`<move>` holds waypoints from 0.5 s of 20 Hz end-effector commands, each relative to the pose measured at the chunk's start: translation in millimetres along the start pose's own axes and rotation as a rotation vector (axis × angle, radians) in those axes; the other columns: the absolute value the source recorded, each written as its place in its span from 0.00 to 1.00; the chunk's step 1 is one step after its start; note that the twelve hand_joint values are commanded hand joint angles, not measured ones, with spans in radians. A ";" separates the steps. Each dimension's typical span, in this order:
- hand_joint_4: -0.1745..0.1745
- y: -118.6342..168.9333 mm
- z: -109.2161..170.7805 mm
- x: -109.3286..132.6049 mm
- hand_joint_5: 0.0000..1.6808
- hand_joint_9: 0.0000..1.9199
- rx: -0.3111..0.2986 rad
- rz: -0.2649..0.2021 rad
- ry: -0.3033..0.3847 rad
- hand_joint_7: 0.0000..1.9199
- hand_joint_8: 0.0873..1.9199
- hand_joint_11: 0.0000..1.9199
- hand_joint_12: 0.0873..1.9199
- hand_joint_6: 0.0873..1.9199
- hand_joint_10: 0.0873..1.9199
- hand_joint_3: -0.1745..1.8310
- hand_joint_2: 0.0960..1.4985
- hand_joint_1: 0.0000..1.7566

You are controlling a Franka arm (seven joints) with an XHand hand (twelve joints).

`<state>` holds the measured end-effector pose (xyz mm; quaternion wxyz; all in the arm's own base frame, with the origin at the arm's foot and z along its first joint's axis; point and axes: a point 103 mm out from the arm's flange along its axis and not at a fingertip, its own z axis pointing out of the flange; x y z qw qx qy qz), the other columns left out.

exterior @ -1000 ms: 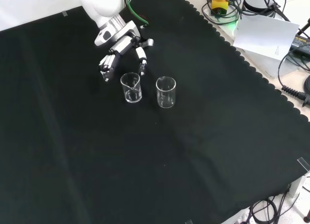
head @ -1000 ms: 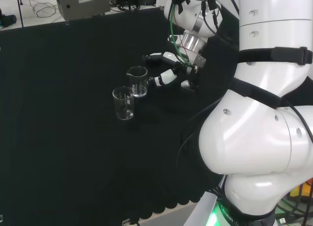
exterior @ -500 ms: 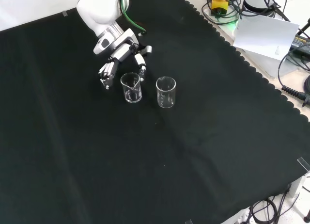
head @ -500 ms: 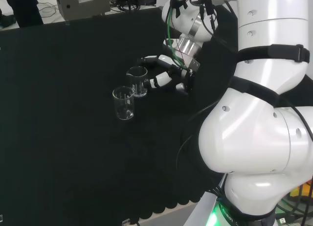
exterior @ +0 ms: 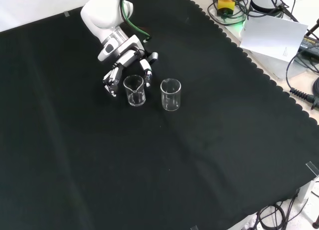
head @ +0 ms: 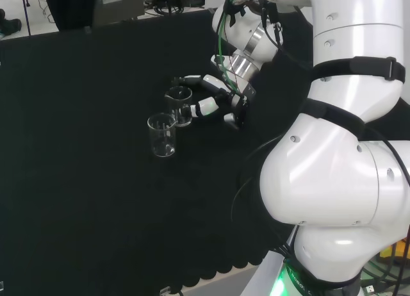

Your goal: Pick up the beaker on the right.

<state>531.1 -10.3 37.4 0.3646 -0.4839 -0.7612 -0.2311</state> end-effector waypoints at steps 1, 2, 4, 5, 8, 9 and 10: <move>0.45 0.8 2.4 2.5 0.28 0.26 -0.017 -0.005 0.007 0.21 0.29 0.03 0.70 0.00 0.27 0.40 0.26 0.52; 0.45 0.8 2.6 2.5 0.29 0.26 -0.017 -0.005 0.007 0.21 0.29 0.04 0.70 0.00 0.27 0.40 0.26 0.52; 0.44 0.5 2.9 2.1 0.29 0.26 -0.018 -0.004 0.010 0.21 0.30 0.04 0.70 0.00 0.27 0.40 0.26 0.52; 0.44 0.0 3.9 2.2 0.29 0.26 -0.017 -0.002 0.011 0.21 0.30 0.04 0.70 0.00 0.27 0.40 0.26 0.52; 0.44 -0.2 6.4 3.2 0.29 0.27 -0.010 -0.003 0.004 0.21 0.30 0.04 0.70 0.00 0.27 0.40 0.25 0.51; 0.43 -0.4 8.7 5.4 0.29 0.27 -0.014 -0.005 0.006 0.21 0.30 0.04 0.70 0.00 0.27 0.40 0.25 0.51; 0.43 -0.9 10.4 7.1 0.29 0.27 -0.021 -0.005 0.010 0.21 0.30 0.04 0.70 0.00 0.27 0.40 0.25 0.51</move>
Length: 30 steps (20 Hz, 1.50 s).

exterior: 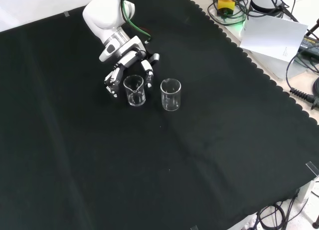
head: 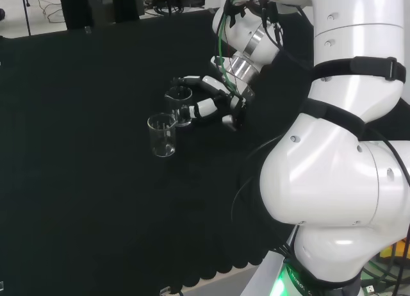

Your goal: Pick up the beaker on the right.

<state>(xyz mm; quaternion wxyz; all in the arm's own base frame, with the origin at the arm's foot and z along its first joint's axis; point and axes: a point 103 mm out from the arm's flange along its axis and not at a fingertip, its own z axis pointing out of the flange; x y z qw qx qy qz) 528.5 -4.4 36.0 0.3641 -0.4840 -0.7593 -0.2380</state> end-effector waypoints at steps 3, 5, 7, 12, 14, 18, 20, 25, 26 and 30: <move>0.42 -2.5 7.2 9.0 0.29 0.27 -0.029 0.001 0.000 0.21 0.30 0.04 0.70 0.00 0.27 0.39 0.26 0.50; 0.41 -3.5 6.4 10.9 0.29 0.27 -0.041 0.006 -0.005 0.21 0.30 0.04 0.70 0.00 0.27 0.39 0.26 0.50; 0.41 -3.0 5.4 13.7 0.29 0.27 -0.065 0.017 -0.013 0.21 0.30 0.05 0.70 0.00 0.27 0.39 0.26 0.49; 0.39 -1.1 6.6 15.6 0.30 0.28 -0.096 0.037 -0.025 0.21 0.31 0.05 0.70 0.00 0.26 0.38 0.27 0.49; 0.38 0.3 7.9 15.1 0.32 0.29 -0.112 0.049 -0.029 0.22 0.32 0.06 0.70 0.00 0.26 0.37 0.27 0.50; 0.38 2.5 9.9 12.9 0.33 0.29 -0.113 0.060 -0.027 0.23 0.32 0.06 0.70 0.00 0.26 0.37 0.28 0.51; 0.38 1.3 7.7 11.1 0.34 0.30 -0.114 0.065 -0.018 0.23 0.32 0.07 0.70 0.00 0.26 0.37 0.28 0.51; 0.37 5.0 11.6 10.6 0.37 0.32 -0.111 0.066 -0.014 0.24 0.33 0.07 0.70 0.01 0.27 0.37 0.29 0.53; 0.37 5.5 12.0 10.5 0.37 0.32 -0.112 0.066 -0.012 0.25 0.33 0.08 0.69 0.02 0.26 0.37 0.29 0.53; 0.38 8.1 16.3 8.9 0.31 0.34 -0.117 0.069 -0.003 0.26 0.33 0.09 0.69 0.19 0.24 0.38 0.28 0.55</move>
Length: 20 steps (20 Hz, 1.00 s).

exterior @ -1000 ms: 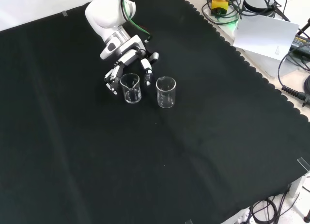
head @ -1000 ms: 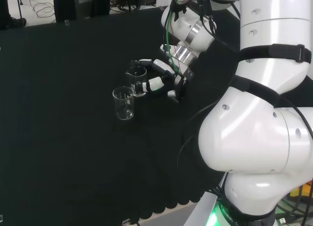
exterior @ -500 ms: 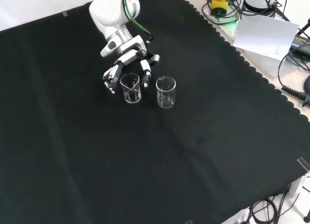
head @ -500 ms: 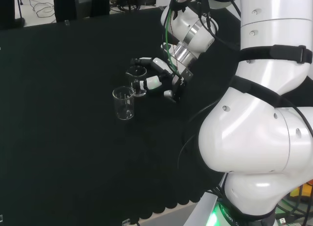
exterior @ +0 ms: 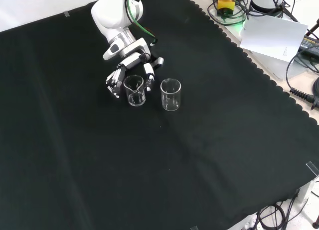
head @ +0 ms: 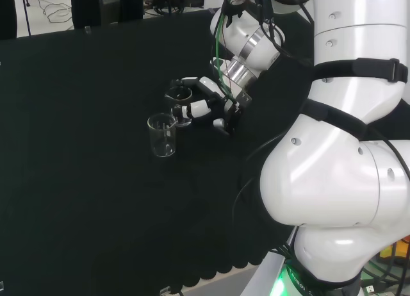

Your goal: Pick up the beaker on the right.

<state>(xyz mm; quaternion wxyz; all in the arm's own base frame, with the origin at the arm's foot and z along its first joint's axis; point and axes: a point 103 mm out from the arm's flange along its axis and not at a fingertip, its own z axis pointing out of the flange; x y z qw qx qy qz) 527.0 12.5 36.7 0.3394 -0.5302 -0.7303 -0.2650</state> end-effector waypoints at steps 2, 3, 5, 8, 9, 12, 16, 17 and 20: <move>0.38 2.3 5.9 -2.2 0.28 0.34 -0.005 0.007 0.013 0.26 0.34 0.09 0.69 0.26 0.24 0.38 0.28 0.55; 0.38 2.5 6.7 -2.6 0.28 0.35 -0.005 0.009 0.016 0.26 0.34 0.09 0.69 0.29 0.24 0.39 0.28 0.55; 0.38 3.3 8.1 -2.9 0.28 0.35 -0.006 0.010 0.023 0.26 0.34 0.09 0.69 0.31 0.24 0.39 0.29 0.56; 0.37 4.6 8.3 -2.6 0.28 0.37 -0.013 0.014 0.030 0.27 0.34 0.13 0.68 0.35 0.24 0.40 0.29 0.56; 0.37 5.0 8.2 -1.8 0.28 0.38 -0.025 0.016 0.028 0.28 0.34 0.14 0.67 0.37 0.24 0.40 0.29 0.57; 0.33 4.6 5.9 -1.1 0.37 0.48 -0.059 0.042 -0.001 0.37 0.35 0.23 0.65 0.43 0.24 0.41 0.31 0.62; 0.05 3.2 -1.5 3.1 0.64 0.74 -0.163 0.071 -0.070 0.61 0.38 0.57 0.44 0.43 0.21 0.45 0.36 0.79; 0.02 3.8 -4.8 4.5 0.66 0.77 -0.166 0.067 -0.079 0.64 0.36 0.61 0.40 0.42 0.19 0.46 0.34 0.80; 0.00 5.1 -26.4 12.9 0.69 0.83 -0.192 0.027 -0.117 0.69 0.30 0.66 0.34 0.38 0.08 0.47 0.32 0.82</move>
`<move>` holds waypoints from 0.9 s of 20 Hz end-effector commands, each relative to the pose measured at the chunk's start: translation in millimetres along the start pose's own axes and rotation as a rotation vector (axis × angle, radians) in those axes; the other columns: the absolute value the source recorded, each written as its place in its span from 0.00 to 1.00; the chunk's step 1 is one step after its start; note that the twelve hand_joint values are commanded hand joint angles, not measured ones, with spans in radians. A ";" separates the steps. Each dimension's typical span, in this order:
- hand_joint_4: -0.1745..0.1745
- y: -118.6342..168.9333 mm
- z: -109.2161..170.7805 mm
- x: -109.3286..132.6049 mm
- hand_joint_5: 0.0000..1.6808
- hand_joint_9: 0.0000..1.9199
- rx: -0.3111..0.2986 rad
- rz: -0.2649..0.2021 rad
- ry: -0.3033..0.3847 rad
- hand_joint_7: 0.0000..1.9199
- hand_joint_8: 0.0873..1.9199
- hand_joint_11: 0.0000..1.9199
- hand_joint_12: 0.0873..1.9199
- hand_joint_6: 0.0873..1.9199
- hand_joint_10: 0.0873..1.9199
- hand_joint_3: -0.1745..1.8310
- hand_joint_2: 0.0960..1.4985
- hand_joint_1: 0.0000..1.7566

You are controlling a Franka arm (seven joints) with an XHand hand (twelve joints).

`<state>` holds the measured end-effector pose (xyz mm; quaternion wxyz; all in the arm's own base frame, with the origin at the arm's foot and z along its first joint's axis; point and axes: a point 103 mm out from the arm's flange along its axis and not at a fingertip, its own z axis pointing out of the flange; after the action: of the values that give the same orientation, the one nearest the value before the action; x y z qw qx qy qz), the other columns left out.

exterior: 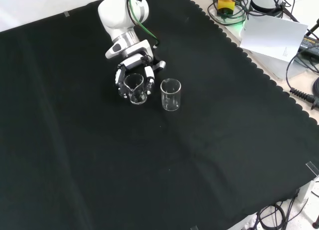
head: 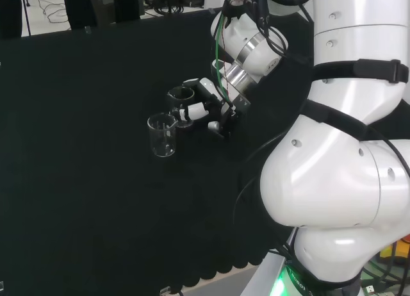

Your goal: Pick up the beaker on the right.

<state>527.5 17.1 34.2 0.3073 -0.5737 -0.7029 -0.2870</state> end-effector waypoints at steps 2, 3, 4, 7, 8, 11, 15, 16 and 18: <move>0.00 7.5 -45.9 17.2 0.69 0.85 -0.078 -0.065 -0.105 0.71 0.28 0.66 0.33 0.36 0.04 0.47 0.32 0.82; 0.00 8.2 -52.9 20.0 0.70 0.86 -0.063 -0.079 -0.114 0.71 0.28 0.67 0.32 0.36 0.03 0.47 0.32 0.82; 0.00 7.9 -60.9 23.4 0.70 0.86 -0.057 -0.092 -0.132 0.71 0.28 0.67 0.32 0.36 0.02 0.47 0.32 0.82; 0.00 2.6 -86.6 33.9 0.70 0.87 -0.020 -0.117 -0.179 0.71 0.29 0.67 0.32 0.36 0.01 0.48 0.31 0.82; 0.00 -2.9 -95.0 36.9 0.70 0.87 0.000 -0.119 -0.202 0.71 0.29 0.67 0.32 0.35 0.01 0.48 0.31 0.82; 0.00 -17.4 -105.9 40.9 0.71 0.88 0.035 -0.121 -0.263 0.71 0.29 0.67 0.32 0.35 0.01 0.49 0.30 0.82; 0.00 -39.8 -115.3 47.8 0.72 0.88 0.098 -0.106 -0.350 0.72 0.27 0.68 0.32 0.33 0.01 0.49 0.29 0.82; 0.00 -45.0 -117.0 50.2 0.72 0.88 0.111 -0.100 -0.363 0.72 0.25 0.68 0.31 0.32 0.02 0.49 0.29 0.82; 0.00 -53.4 -119.7 54.4 0.74 0.88 0.129 -0.090 -0.385 0.74 0.22 0.68 0.30 0.29 0.03 0.49 0.29 0.83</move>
<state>507.2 -40.7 137.6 0.2009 -0.5548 -0.7829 -0.1974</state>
